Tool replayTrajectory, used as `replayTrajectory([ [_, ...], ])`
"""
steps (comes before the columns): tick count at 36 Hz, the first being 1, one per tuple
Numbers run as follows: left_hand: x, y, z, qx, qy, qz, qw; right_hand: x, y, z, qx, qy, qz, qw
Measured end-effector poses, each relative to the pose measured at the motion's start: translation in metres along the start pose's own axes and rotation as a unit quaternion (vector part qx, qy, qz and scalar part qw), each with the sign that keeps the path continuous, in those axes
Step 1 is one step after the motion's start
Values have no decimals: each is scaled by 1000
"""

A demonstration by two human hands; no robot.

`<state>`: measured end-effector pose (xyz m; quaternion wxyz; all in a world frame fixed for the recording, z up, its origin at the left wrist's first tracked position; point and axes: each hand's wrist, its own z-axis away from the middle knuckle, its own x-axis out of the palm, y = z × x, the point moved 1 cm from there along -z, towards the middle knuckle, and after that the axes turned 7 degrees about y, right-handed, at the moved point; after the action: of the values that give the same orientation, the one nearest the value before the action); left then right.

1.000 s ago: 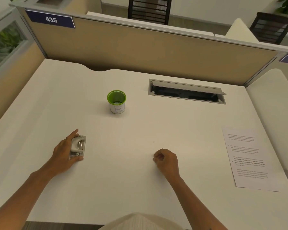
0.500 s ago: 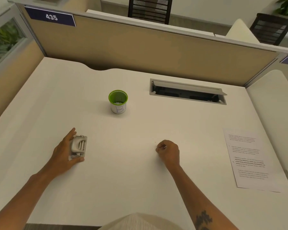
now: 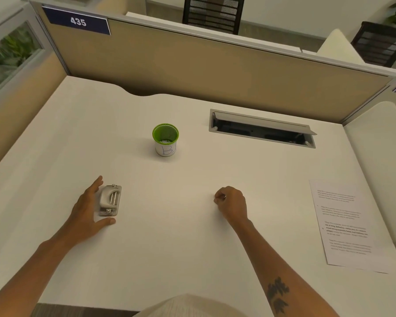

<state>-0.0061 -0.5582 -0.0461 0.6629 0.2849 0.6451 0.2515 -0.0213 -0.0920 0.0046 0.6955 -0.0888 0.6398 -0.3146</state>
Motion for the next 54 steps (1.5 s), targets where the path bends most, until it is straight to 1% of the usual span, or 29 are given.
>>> replayTrajectory([
  [10,0,0,4,-17,2,-12,1000,-1,-2,-4,-58,-19,62,996],
  [19,1,12,6,-3,23,-27,999,5,-5,-2,-100,-25,123,987],
  [27,6,29,10,12,55,-42,997,11,-13,6,-142,-28,207,967],
  [34,14,39,13,19,79,-60,995,18,-9,11,-168,-42,244,954],
  [39,21,47,15,5,104,-72,992,20,-7,11,-180,-43,272,944],
  [41,26,50,16,14,116,-76,990,21,-5,9,-183,-45,271,944],
  [43,31,54,17,21,119,-81,989,19,0,5,-166,-54,234,957],
  [44,33,55,18,19,114,-82,990,16,2,2,-147,-60,198,967],
  [46,38,58,20,15,102,-86,991,8,5,-7,-91,-67,102,988],
  [48,45,61,22,17,92,-93,991,-4,8,-16,-21,-65,-1,998],
  [51,56,66,25,35,76,-109,990,-20,9,-24,80,-66,-142,984],
  [54,63,72,28,39,76,-125,989,-34,6,-37,126,-64,-217,966],
])
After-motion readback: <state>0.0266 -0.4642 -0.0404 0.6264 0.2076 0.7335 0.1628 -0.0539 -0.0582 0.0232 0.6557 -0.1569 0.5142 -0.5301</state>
